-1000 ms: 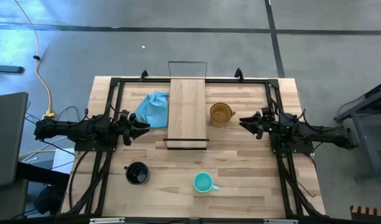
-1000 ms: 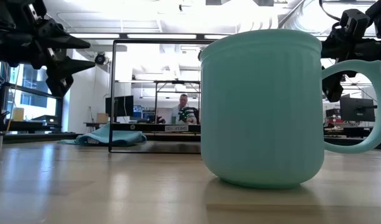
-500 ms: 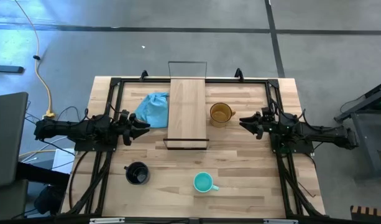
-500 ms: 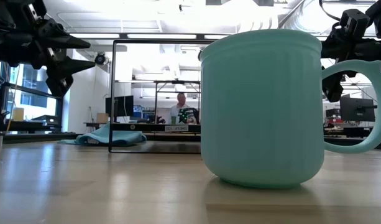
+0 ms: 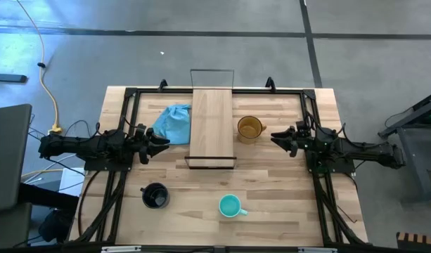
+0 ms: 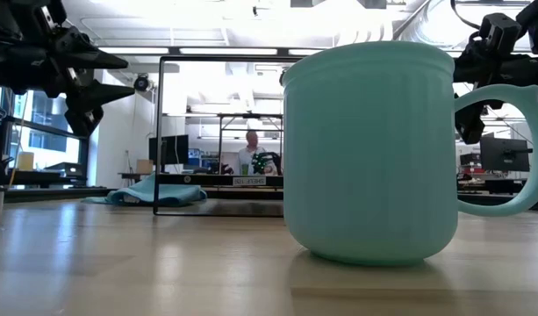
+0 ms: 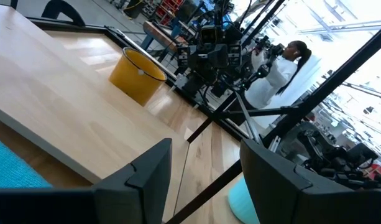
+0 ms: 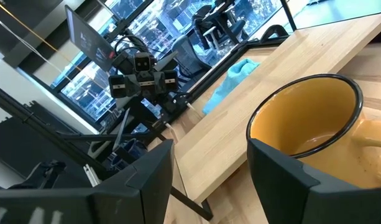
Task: Stack small to large cups/mugs on shelf
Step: Put the light blue mug on the shelf
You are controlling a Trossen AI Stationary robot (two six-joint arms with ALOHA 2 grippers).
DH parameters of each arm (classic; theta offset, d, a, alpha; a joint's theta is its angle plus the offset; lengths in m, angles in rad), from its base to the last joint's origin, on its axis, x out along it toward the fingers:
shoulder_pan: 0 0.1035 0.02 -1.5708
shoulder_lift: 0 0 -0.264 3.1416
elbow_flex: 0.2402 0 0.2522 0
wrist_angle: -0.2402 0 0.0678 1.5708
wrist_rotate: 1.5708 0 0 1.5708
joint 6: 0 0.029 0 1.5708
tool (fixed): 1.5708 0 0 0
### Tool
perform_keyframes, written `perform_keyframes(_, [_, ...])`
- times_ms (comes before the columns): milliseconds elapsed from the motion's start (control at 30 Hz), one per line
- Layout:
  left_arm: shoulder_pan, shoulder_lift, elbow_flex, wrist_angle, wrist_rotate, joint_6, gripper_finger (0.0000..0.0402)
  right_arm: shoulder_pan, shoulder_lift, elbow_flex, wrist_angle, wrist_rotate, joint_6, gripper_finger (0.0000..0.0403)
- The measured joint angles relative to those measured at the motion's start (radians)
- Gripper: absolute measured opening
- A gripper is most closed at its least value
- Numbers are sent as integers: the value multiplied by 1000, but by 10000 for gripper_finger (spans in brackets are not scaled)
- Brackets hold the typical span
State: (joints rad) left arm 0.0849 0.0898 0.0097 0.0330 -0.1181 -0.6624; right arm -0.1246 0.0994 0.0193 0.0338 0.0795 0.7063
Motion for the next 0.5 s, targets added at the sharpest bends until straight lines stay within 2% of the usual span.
perform_keyframes(500, [0,0,0,18,22,-1,179,0,0,0,1,7,0,195])
